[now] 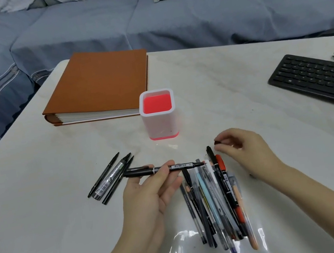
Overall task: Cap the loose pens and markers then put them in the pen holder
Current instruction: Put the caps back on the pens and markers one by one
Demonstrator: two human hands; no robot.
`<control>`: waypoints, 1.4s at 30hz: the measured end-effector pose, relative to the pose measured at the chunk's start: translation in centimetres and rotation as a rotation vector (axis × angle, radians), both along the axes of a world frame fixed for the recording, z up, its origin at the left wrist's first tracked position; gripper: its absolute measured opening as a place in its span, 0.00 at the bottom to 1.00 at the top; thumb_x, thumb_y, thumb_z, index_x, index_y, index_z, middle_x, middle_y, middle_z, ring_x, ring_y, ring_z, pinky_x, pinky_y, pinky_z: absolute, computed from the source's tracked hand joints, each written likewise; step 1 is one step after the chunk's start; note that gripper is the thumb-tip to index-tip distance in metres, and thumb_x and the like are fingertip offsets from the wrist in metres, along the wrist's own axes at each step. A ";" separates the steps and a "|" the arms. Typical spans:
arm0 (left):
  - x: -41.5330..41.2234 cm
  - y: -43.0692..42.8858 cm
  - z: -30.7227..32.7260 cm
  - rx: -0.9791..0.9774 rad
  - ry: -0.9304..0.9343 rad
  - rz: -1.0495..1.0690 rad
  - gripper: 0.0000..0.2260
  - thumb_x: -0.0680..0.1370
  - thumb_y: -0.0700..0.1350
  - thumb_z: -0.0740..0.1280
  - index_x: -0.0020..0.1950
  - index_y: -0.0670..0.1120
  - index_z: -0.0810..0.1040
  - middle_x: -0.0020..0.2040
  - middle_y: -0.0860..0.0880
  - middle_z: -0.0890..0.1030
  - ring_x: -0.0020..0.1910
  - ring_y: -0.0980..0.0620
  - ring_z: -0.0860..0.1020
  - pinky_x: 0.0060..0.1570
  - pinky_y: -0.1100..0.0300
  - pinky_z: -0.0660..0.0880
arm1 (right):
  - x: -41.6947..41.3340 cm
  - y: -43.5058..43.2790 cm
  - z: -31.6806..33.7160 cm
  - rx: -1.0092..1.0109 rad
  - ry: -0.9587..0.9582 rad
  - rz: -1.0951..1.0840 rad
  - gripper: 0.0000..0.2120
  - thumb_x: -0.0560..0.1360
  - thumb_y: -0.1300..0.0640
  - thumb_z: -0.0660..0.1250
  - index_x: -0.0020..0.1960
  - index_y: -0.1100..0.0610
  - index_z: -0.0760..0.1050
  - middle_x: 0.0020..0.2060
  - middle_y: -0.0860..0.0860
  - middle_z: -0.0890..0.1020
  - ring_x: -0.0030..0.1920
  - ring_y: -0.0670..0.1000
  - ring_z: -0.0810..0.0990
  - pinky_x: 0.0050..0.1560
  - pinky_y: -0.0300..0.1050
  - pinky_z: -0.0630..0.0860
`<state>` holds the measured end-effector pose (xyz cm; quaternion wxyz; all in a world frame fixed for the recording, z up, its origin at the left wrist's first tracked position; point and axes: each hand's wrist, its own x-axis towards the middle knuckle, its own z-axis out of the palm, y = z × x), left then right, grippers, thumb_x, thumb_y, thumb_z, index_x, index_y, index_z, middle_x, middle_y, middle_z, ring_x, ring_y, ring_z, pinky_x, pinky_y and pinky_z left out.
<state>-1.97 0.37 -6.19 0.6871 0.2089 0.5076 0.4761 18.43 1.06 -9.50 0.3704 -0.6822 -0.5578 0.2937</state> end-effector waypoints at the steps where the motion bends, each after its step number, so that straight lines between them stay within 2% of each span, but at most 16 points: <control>1: 0.0 -0.2 0.1 -0.010 -0.011 -0.004 0.06 0.72 0.33 0.65 0.44 0.42 0.72 0.43 0.41 0.85 0.40 0.48 0.84 0.33 0.62 0.80 | -0.3 -1.4 1.0 0.024 0.073 0.006 0.09 0.70 0.62 0.71 0.40 0.47 0.78 0.33 0.39 0.81 0.37 0.37 0.78 0.40 0.24 0.71; 2: 0.1 -0.4 0.1 -0.019 -0.024 -0.008 0.06 0.72 0.33 0.65 0.43 0.42 0.72 0.42 0.41 0.85 0.40 0.48 0.84 0.32 0.63 0.79 | -0.4 -2.7 1.9 0.040 0.131 0.001 0.11 0.68 0.62 0.72 0.39 0.46 0.78 0.32 0.40 0.83 0.36 0.38 0.78 0.38 0.25 0.71; 5: 0.5 -1.2 0.5 -0.041 -0.071 -0.012 0.04 0.72 0.33 0.65 0.43 0.41 0.72 0.39 0.43 0.86 0.37 0.49 0.84 0.30 0.64 0.79 | -0.8 -5.5 4.0 0.064 0.185 -0.030 0.11 0.66 0.62 0.73 0.38 0.45 0.80 0.37 0.38 0.83 0.36 0.43 0.79 0.38 0.26 0.72; 9: 1.1 -2.1 1.2 -0.052 -0.098 -0.029 0.04 0.73 0.33 0.63 0.43 0.40 0.72 0.39 0.43 0.85 0.35 0.49 0.84 0.29 0.64 0.79 | -1.3 -7.0 4.8 0.066 0.120 -0.006 0.12 0.65 0.59 0.74 0.37 0.41 0.80 0.37 0.35 0.82 0.36 0.41 0.78 0.39 0.26 0.71; 17: 2.0 -3.6 2.2 0.027 -0.031 -0.063 0.06 0.71 0.32 0.65 0.39 0.43 0.73 0.38 0.41 0.85 0.33 0.49 0.84 0.29 0.64 0.79 | -1.9 -7.9 4.9 0.095 0.108 0.014 0.10 0.64 0.55 0.74 0.36 0.39 0.81 0.37 0.36 0.83 0.39 0.41 0.78 0.41 0.25 0.70; 19: 2.2 -4.0 2.3 0.050 -0.019 -0.076 0.05 0.70 0.32 0.65 0.40 0.42 0.73 0.38 0.41 0.85 0.32 0.50 0.83 0.28 0.64 0.78 | -2.2 -8.0 4.8 0.117 0.057 0.070 0.07 0.65 0.50 0.74 0.41 0.39 0.81 0.40 0.34 0.81 0.41 0.40 0.79 0.43 0.24 0.70; 22: 2.4 -4.6 2.1 0.096 -0.004 -0.073 0.06 0.67 0.33 0.65 0.43 0.39 0.73 0.38 0.41 0.85 0.32 0.50 0.83 0.27 0.64 0.78 | -2.3 -8.0 4.8 0.158 -0.005 0.098 0.15 0.64 0.45 0.69 0.50 0.38 0.75 0.42 0.31 0.80 0.42 0.37 0.79 0.44 0.24 0.69; 26: 2.4 -4.9 1.9 0.162 0.020 -0.065 0.04 0.70 0.31 0.63 0.44 0.36 0.73 0.37 0.42 0.85 0.32 0.49 0.83 0.29 0.65 0.78 | -2.3 -8.0 4.6 0.185 -0.054 0.127 0.14 0.66 0.43 0.62 0.51 0.39 0.75 0.41 0.27 0.79 0.42 0.35 0.79 0.45 0.24 0.70; 29: 2.3 -4.9 1.6 0.228 0.079 -0.076 0.04 0.71 0.30 0.63 0.44 0.36 0.72 0.36 0.42 0.85 0.33 0.49 0.84 0.30 0.64 0.79 | -2.4 -7.9 4.5 0.145 -0.017 0.146 0.11 0.66 0.45 0.66 0.48 0.37 0.74 0.42 0.31 0.80 0.43 0.37 0.79 0.45 0.26 0.71; 31: 2.2 -4.7 1.3 0.251 0.144 -0.109 0.06 0.71 0.29 0.63 0.45 0.37 0.71 0.36 0.41 0.85 0.34 0.48 0.84 0.31 0.63 0.79 | -2.6 -7.8 4.1 0.072 -0.025 0.188 0.12 0.68 0.50 0.68 0.47 0.36 0.73 0.42 0.33 0.80 0.43 0.39 0.79 0.44 0.29 0.72; 34: 1.8 -4.1 0.2 0.264 0.313 -0.203 0.10 0.71 0.30 0.66 0.45 0.43 0.71 0.35 0.42 0.85 0.35 0.49 0.84 0.33 0.62 0.80 | -3.2 -8.0 3.0 -0.061 -0.176 0.310 0.05 0.73 0.52 0.66 0.46 0.43 0.78 0.37 0.44 0.82 0.43 0.44 0.77 0.45 0.40 0.74; 35: 1.6 -3.9 -0.1 0.263 0.395 -0.253 0.10 0.71 0.32 0.68 0.44 0.44 0.72 0.35 0.41 0.84 0.35 0.48 0.83 0.35 0.60 0.80 | -3.5 -8.0 2.6 -0.073 -0.179 0.317 0.05 0.73 0.51 0.66 0.48 0.44 0.79 0.36 0.43 0.81 0.43 0.43 0.76 0.47 0.39 0.73; 37: 1.1 -3.3 -0.7 0.249 0.538 -0.367 0.09 0.69 0.37 0.72 0.41 0.45 0.73 0.35 0.41 0.84 0.33 0.50 0.82 0.40 0.58 0.80 | -4.1 -8.0 1.8 -0.083 -0.172 0.301 0.08 0.73 0.49 0.65 0.52 0.45 0.78 0.36 0.38 0.75 0.44 0.39 0.73 0.47 0.33 0.70; 40: -0.1 -1.9 -1.6 0.275 0.675 -0.488 0.07 0.71 0.42 0.71 0.36 0.48 0.74 0.34 0.49 0.81 0.32 0.60 0.78 0.36 0.69 0.74 | -4.8 -7.5 0.8 -0.163 -0.141 0.264 0.04 0.74 0.51 0.65 0.47 0.44 0.77 0.31 0.39 0.74 0.36 0.38 0.73 0.39 0.29 0.68; 41: -0.9 -1.3 -2.0 0.338 0.808 -0.515 0.05 0.74 0.45 0.68 0.38 0.48 0.75 0.37 0.51 0.80 0.36 0.60 0.78 0.37 0.69 0.73 | -4.8 -7.2 0.6 -0.190 -0.113 0.233 0.04 0.75 0.52 0.65 0.44 0.43 0.75 0.30 0.40 0.75 0.34 0.38 0.73 0.37 0.29 0.69; 42: -2.0 -0.5 -2.5 0.430 1.014 -0.523 0.06 0.76 0.47 0.63 0.41 0.48 0.76 0.41 0.51 0.80 0.42 0.55 0.78 0.41 0.65 0.73 | -4.6 -6.9 0.3 -0.207 -0.090 0.192 0.05 0.75 0.53 0.64 0.42 0.43 0.74 0.29 0.41 0.76 0.33 0.37 0.74 0.36 0.29 0.70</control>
